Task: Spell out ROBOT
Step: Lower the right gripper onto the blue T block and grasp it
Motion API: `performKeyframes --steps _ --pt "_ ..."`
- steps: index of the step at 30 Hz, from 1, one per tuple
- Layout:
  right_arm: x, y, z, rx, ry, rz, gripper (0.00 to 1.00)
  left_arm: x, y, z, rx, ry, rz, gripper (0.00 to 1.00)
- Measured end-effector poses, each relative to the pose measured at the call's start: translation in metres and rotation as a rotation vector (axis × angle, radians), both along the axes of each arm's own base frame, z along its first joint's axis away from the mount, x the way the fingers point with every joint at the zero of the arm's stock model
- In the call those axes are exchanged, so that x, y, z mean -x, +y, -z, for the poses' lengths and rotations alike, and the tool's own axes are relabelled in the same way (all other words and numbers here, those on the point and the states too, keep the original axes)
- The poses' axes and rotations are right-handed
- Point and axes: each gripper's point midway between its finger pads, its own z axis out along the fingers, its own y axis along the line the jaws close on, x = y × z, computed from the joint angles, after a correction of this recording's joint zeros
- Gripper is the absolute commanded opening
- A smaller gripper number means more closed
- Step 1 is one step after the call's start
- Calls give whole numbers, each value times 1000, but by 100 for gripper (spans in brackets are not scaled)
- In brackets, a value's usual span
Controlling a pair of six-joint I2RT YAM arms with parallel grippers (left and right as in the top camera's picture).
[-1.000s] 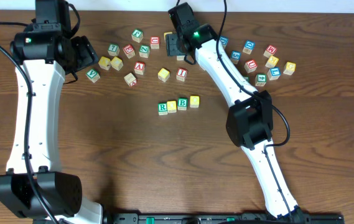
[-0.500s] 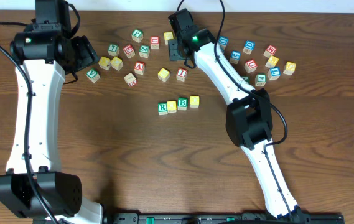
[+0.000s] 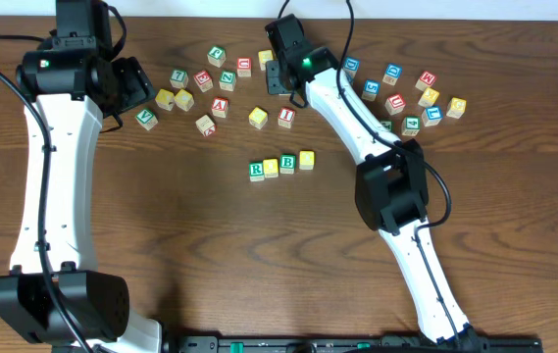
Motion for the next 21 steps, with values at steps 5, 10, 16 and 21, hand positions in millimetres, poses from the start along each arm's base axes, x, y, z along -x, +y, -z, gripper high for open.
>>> performKeyframes --steps 5,10,16,21 --pt "2 -1 19 13 24 0 46 0 0 0 0 1 0 86" --pt "1 0 22 11 21 0 30 0 0 0 0 2 0 86" --pt "0 -1 21 11 19 4 25 0 0 0 0 2 0 86" --pt "1 -1 21 12 20 4 25 0 0 0 0 2 0 86"
